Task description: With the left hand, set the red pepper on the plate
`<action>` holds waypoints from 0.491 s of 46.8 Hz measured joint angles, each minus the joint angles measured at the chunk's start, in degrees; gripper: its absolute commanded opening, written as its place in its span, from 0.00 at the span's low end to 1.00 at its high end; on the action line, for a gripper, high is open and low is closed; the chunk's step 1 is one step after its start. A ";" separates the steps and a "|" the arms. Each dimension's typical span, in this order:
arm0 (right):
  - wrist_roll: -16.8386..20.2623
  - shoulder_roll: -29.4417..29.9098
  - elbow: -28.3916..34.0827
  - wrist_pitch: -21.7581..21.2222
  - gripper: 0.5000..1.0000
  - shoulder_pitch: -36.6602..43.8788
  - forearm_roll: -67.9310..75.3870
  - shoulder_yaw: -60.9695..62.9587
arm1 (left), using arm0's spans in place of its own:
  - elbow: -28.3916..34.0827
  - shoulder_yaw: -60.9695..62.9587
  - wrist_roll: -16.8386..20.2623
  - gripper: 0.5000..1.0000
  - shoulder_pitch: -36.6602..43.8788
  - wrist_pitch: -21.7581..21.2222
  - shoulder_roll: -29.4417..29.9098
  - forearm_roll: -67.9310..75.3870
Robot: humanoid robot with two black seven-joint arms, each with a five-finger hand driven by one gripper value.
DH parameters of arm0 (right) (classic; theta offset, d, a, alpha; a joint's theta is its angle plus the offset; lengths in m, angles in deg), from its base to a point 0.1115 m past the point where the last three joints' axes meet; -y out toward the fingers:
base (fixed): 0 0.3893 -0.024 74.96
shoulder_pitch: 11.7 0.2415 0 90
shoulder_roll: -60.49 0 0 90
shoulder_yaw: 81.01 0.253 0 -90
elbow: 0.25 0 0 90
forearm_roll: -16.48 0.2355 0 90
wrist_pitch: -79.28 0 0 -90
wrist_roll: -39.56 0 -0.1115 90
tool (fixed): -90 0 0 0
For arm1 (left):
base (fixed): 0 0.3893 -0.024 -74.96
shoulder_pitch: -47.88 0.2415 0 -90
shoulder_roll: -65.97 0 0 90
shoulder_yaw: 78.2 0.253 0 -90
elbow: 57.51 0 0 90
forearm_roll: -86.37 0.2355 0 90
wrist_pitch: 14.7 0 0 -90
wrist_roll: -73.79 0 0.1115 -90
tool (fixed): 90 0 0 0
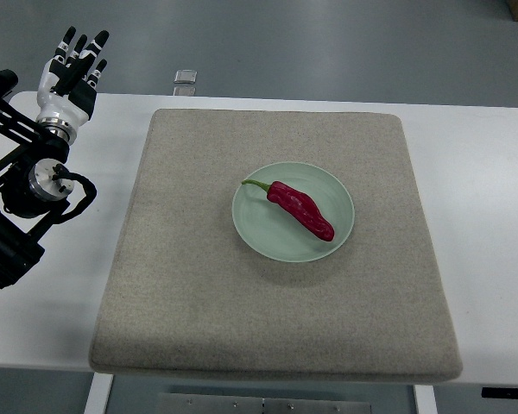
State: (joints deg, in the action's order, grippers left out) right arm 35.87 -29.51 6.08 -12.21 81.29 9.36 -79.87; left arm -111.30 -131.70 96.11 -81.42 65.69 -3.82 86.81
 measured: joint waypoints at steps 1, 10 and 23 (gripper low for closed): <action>0.00 0.00 0.00 0.00 0.86 0.00 0.00 0.00 | 0.00 -0.02 0.00 1.00 -0.02 0.05 0.00 0.00; 0.00 0.00 0.00 0.00 0.86 0.01 0.00 0.04 | -0.26 -0.03 0.00 1.00 -0.04 0.38 -0.04 0.00; 0.00 0.00 0.00 0.00 0.86 0.43 0.00 0.08 | -0.27 -0.38 0.00 1.00 -0.04 0.81 0.00 0.00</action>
State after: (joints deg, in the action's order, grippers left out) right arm 35.87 -29.51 6.08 -12.21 81.72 9.36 -79.79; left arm -111.57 -132.08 96.11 -81.45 66.50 -3.81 86.81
